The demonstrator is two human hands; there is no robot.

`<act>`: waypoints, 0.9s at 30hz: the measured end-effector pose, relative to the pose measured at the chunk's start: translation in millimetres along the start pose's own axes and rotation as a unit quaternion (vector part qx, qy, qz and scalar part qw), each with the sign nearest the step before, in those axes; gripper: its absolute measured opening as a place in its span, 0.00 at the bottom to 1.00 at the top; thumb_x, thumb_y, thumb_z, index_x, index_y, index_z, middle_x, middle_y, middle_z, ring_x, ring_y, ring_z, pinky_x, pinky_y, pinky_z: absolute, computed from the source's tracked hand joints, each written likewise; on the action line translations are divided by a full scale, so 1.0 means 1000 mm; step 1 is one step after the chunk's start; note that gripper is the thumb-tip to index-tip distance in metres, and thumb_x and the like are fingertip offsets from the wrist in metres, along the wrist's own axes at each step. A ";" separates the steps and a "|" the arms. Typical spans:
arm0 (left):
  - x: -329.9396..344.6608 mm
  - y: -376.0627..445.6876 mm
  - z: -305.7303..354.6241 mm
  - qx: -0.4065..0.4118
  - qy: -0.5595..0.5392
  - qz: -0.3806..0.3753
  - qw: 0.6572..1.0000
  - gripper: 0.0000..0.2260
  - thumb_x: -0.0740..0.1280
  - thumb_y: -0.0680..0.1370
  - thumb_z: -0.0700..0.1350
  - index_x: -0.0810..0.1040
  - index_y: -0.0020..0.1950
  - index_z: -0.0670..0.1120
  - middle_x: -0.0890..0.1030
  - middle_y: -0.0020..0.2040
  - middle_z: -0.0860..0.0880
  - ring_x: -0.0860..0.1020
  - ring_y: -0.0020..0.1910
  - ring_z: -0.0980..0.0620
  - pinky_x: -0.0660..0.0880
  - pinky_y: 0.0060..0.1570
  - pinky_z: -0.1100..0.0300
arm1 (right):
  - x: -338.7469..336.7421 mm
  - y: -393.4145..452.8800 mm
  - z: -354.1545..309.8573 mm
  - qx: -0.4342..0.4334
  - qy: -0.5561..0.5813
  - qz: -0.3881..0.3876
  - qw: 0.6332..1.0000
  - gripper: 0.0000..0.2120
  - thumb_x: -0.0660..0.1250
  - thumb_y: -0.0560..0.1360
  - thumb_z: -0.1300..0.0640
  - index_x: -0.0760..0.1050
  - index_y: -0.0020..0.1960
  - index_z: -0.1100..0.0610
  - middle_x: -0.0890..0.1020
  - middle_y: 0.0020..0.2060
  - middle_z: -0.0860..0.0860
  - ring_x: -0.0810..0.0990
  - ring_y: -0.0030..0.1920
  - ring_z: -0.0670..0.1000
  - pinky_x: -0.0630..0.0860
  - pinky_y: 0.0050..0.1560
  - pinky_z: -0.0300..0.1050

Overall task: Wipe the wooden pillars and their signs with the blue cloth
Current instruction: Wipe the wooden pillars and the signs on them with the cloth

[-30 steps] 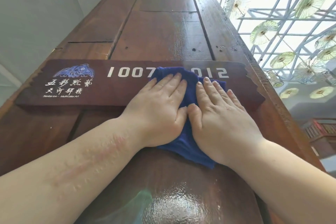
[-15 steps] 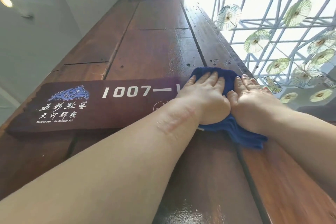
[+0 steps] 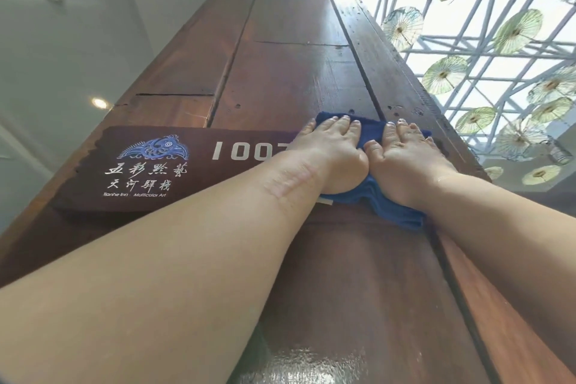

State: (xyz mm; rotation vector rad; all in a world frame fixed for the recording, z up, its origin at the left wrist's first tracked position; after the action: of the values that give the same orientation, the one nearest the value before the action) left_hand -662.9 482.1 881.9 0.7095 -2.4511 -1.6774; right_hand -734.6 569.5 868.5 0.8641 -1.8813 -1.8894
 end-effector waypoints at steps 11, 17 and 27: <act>-0.012 -0.074 -0.120 -0.024 0.003 0.056 0.998 0.27 0.46 0.79 0.52 0.47 0.77 0.47 0.46 0.78 0.50 0.43 0.76 0.55 0.38 0.71 0.55 | 0.017 -0.018 -0.133 -0.048 0.043 0.031 0.997 0.31 0.39 0.79 0.45 0.40 0.76 0.60 0.42 0.77 0.56 0.39 0.76 0.53 0.38 0.73 0.50; -0.013 -0.112 -0.117 0.030 0.016 0.081 0.996 0.28 0.47 0.78 0.54 0.49 0.77 0.45 0.48 0.78 0.46 0.45 0.76 0.52 0.41 0.73 0.53 | 0.022 -0.054 -0.140 -0.088 0.062 0.082 0.991 0.33 0.37 0.75 0.42 0.43 0.77 0.55 0.44 0.78 0.51 0.40 0.76 0.47 0.37 0.73 0.45; 0.007 -0.110 -0.049 0.118 0.047 0.079 0.989 0.31 0.42 0.77 0.59 0.45 0.76 0.45 0.45 0.78 0.47 0.42 0.76 0.51 0.36 0.71 0.55 | 0.028 -0.098 -0.070 -0.057 0.022 0.130 0.990 0.34 0.36 0.74 0.41 0.43 0.77 0.52 0.46 0.77 0.46 0.40 0.75 0.43 0.35 0.72 0.43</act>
State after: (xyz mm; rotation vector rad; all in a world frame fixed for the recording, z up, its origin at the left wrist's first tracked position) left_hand -617.6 404.8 800.6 0.5832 -2.5885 -1.2834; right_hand -694.7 503.9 771.7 0.5888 -1.7459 -1.7828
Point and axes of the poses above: each hand's wrist, its own y-axis towards the middle knuckle, its own x-axis out of the palm, z = x × y, the point moved 5 cm from there along y, towards the middle knuckle
